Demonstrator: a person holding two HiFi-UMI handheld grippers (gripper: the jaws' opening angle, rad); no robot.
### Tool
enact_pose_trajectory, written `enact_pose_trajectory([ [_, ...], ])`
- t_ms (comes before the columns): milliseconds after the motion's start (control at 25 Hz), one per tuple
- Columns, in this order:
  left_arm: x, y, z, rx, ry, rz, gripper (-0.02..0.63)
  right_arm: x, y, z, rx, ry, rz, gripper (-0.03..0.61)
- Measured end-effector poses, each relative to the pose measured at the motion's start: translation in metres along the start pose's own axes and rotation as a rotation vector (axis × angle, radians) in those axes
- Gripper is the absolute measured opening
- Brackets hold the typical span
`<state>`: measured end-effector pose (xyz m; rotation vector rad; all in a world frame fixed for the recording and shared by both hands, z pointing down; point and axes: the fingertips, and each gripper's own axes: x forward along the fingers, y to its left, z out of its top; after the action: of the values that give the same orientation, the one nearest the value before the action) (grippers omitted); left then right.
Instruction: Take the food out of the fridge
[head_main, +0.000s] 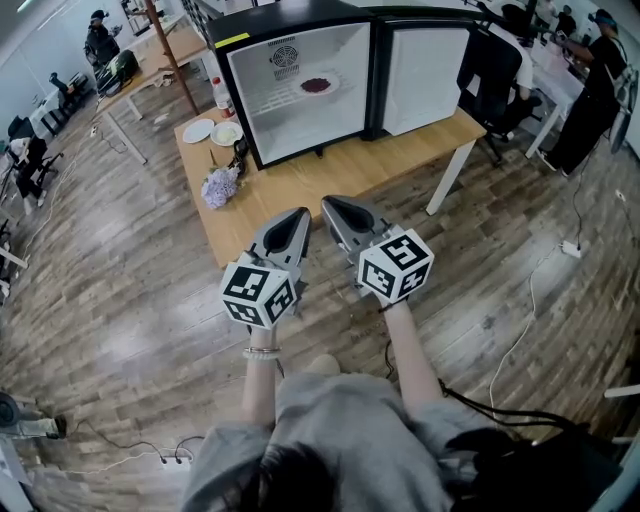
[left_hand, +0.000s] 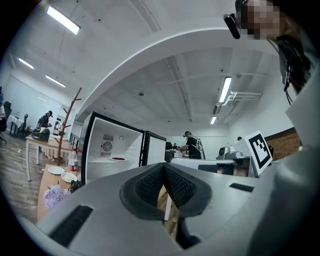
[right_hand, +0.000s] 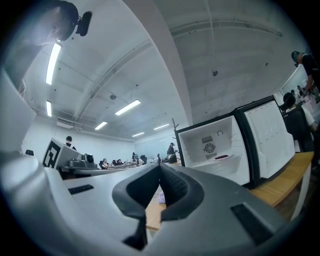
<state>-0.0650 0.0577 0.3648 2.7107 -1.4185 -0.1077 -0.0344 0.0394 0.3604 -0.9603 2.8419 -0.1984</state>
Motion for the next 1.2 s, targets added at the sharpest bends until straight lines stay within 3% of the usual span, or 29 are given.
enact_pose_trajectory([
  [1200,0.106,0.102,0.006,0.018,0.013,-0.106,0.008,0.11,-0.1,0.003,0.006,0.001,-0.09,0.008],
])
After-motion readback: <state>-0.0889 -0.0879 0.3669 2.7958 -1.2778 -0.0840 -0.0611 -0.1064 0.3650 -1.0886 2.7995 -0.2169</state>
